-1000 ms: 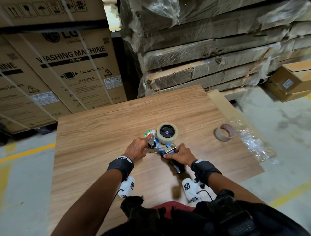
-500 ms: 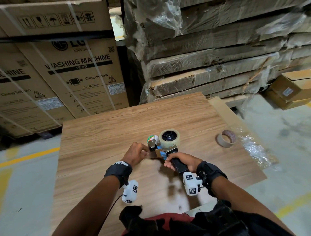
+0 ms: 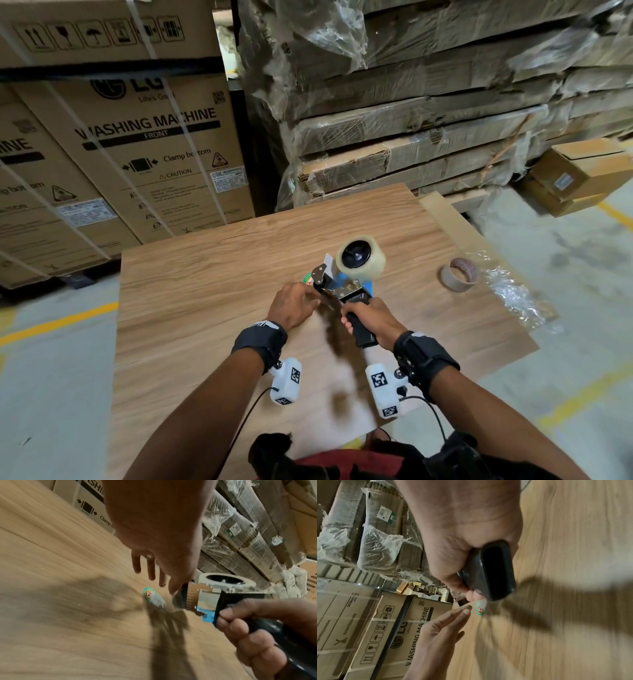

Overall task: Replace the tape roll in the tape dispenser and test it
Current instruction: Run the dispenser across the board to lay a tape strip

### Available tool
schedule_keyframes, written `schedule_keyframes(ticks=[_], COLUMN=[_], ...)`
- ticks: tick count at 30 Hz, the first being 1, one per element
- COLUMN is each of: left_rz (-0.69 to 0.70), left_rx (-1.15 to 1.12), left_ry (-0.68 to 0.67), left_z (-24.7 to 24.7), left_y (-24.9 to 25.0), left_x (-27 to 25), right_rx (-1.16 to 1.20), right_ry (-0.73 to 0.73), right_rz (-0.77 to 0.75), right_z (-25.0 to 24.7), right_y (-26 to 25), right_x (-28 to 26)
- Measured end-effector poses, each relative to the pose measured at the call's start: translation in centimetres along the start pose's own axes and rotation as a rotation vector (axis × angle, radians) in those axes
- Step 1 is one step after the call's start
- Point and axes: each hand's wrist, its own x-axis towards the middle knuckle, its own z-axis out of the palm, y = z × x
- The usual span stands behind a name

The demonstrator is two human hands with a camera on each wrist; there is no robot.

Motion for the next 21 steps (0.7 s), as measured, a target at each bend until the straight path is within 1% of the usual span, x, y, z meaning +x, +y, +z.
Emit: schedule_keyframes(ticks=[4,6,9,13,16,19,21], left_rz=[0.033,0.058,0.066,0.093,0.095,0.069,0.096], left_rx=[0.183,0.264,0.332,0.365,0.453,0.532,0.595], left_ry=[0.16,0.178,0.132,0.046,-0.016,-0.054,-0.059], left_z=[0.5,0.8,1.6,2.5,2.8,2.9,3.0], left_y=[0.1,0.0,-0.8,-2.0,-2.5,-2.8,-3.0], left_x=[0.0,-0.1,-0.4,-1.5,-2.2,-3.1,-3.6], right_rx=[-0.053,-0.092,-0.166,-0.253,-0.309,-0.361,-0.402], right_ry=[0.133,0.186,0.255,0.286,0.31,0.315,0.338], right_rz=[-0.123,-0.16,-0.208,-0.222,-0.226,-0.24,-0.262], right_z=[0.8,1.1,1.4,1.7,1.8,2.0,2.1], right_y=[1.2,2.2,3.7,5.8,6.9,7.7,8.3], right_x=[0.2,-0.1,-0.9,-1.3,-1.6,-2.0,-1.9])
